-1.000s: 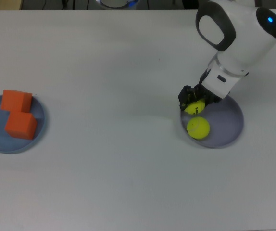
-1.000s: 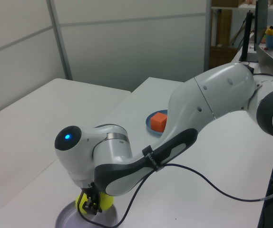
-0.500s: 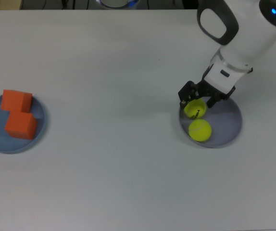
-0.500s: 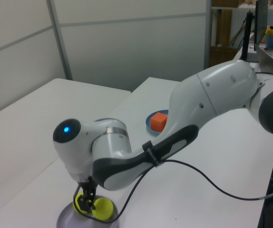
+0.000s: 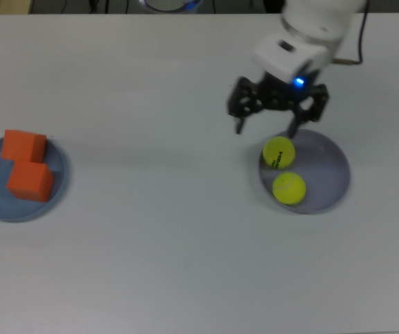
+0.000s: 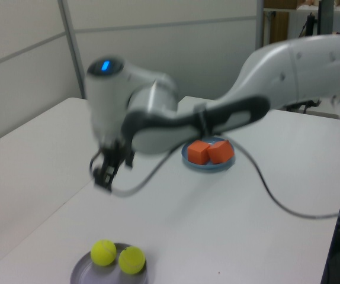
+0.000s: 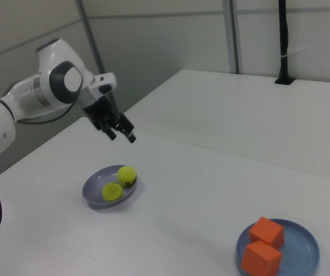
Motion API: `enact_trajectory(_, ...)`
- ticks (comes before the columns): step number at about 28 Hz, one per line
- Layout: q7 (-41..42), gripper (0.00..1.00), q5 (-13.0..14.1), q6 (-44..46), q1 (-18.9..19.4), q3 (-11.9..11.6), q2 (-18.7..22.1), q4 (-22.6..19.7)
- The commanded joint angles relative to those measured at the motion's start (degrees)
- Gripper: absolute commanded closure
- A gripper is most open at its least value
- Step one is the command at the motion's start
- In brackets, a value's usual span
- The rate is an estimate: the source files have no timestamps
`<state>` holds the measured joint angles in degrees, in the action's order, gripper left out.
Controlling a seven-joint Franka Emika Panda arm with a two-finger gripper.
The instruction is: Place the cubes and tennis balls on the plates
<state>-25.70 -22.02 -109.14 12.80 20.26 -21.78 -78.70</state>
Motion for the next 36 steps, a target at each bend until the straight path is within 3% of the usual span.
enact_trajectory(1,6.4,0.00,4.0,3.7,-6.6,-0.4,5.8,-1.9)
enact_trajectory(4,10.5,0.00,4.6,6.6,-9.5,-0.7,7.4,-1.8)
enact_trajectory(6,16.0,0.00,6.4,9.7,-11.5,-2.9,10.1,-1.7)
enact_trajectory(8,20.7,0.00,8.6,11.7,-11.6,-6.1,12.2,-1.8)
enact_trajectory(9,26.0,0.00,11.4,13.0,-11.2,-10.3,13.9,-1.8)
enact_trajectory(14,39.0,0.00,19.7,17.3,-11.3,-18.4,17.0,-1.8)
enact_trajectory(23,39.2,0.00,18.3,17.8,-11.7,-22.3,16.9,-1.8)
enact_trajectory(28,37.3,0.00,14.1,18.6,-11.7,-22.3,17.4,-1.9)
enact_trajectory(36,35.4,0.00,14.5,19.9,-12.4,-24.2,18.6,-1.7)
